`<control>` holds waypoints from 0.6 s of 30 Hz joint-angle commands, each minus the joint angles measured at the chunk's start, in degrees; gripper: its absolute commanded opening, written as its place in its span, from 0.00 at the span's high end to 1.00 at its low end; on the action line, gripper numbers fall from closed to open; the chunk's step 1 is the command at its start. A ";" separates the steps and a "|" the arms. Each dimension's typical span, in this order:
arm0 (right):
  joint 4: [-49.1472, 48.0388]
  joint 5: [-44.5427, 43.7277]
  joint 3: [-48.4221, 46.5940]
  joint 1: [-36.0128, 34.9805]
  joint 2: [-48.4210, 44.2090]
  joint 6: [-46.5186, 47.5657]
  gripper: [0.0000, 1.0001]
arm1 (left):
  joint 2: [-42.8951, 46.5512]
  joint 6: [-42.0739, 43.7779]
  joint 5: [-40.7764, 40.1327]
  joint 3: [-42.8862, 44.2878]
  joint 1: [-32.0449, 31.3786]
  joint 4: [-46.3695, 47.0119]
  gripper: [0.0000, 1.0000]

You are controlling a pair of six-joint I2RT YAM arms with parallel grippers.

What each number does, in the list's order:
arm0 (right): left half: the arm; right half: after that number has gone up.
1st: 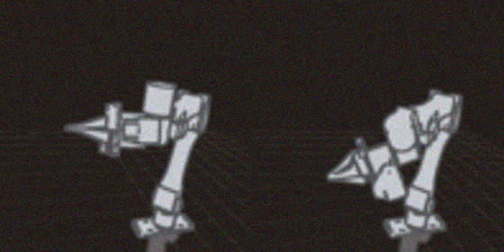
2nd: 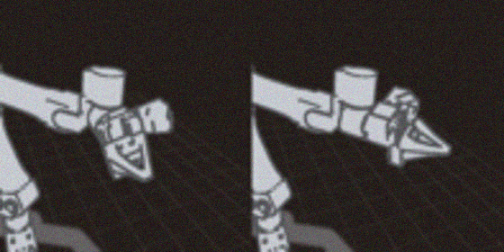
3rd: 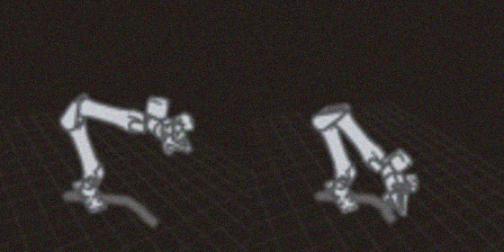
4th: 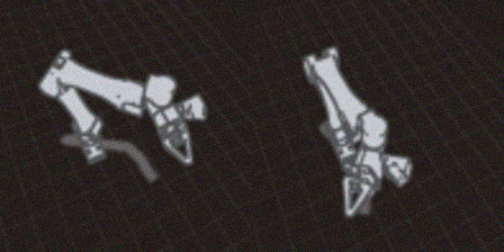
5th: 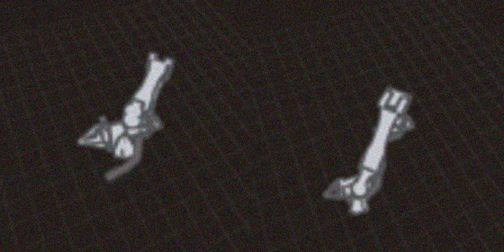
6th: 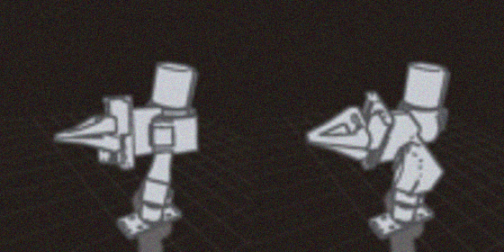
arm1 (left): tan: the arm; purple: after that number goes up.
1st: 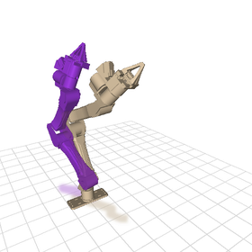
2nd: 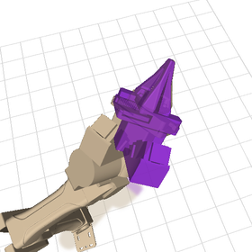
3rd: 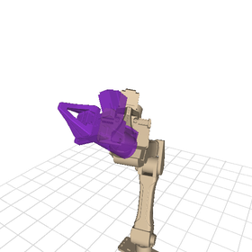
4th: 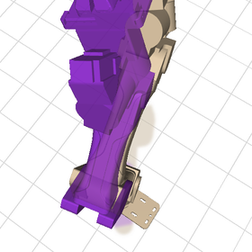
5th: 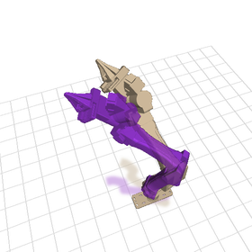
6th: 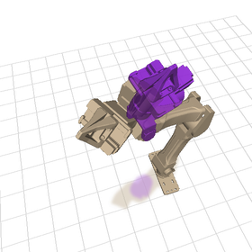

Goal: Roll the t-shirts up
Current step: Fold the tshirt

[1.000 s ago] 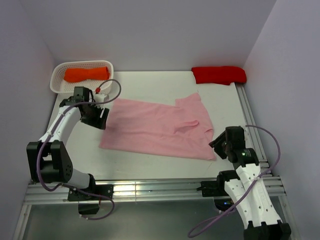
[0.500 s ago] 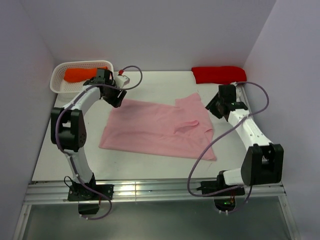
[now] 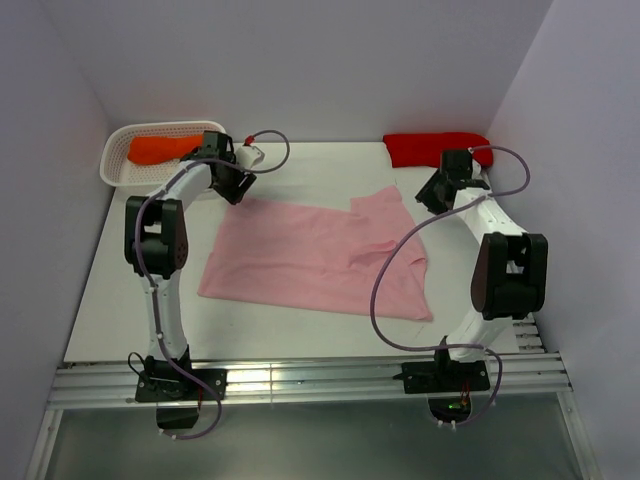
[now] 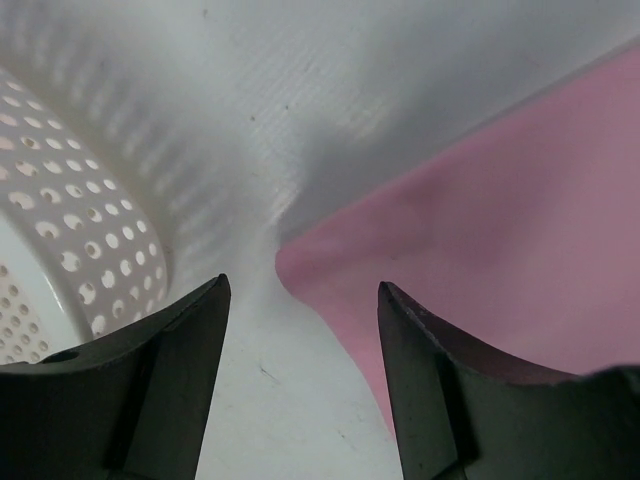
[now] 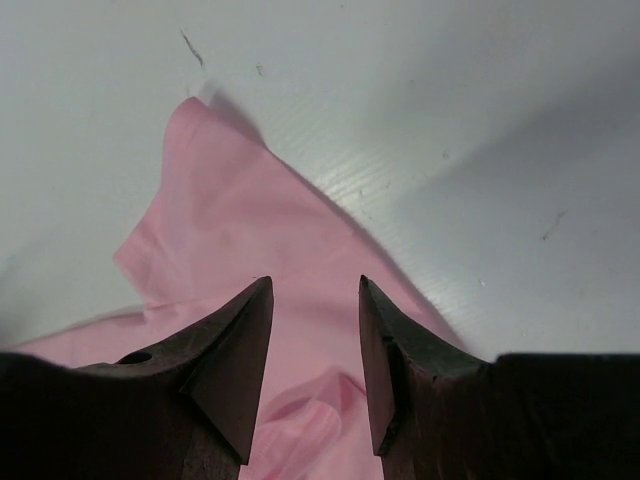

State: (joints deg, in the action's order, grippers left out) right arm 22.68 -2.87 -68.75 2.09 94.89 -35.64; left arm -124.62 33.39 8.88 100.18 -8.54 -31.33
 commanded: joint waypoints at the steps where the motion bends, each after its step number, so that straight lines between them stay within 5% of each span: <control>1: -2.55 1.29 -4.02 0.29 2.65 1.36 0.53 | -1.24 1.68 -0.27 3.61 0.10 0.04 0.34; 11: -2.11 1.91 -7.97 0.29 7.85 1.71 0.53 | -4.14 2.91 0.43 5.55 0.19 -2.59 0.45; 18: -0.97 2.61 -12.10 0.29 12.41 3.03 0.54 | -4.32 2.12 -0.01 5.46 0.19 -1.98 0.73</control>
State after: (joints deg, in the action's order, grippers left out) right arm 21.71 -0.47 -78.08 2.15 106.13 -34.35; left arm -129.32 35.29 8.64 103.26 -8.56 -33.41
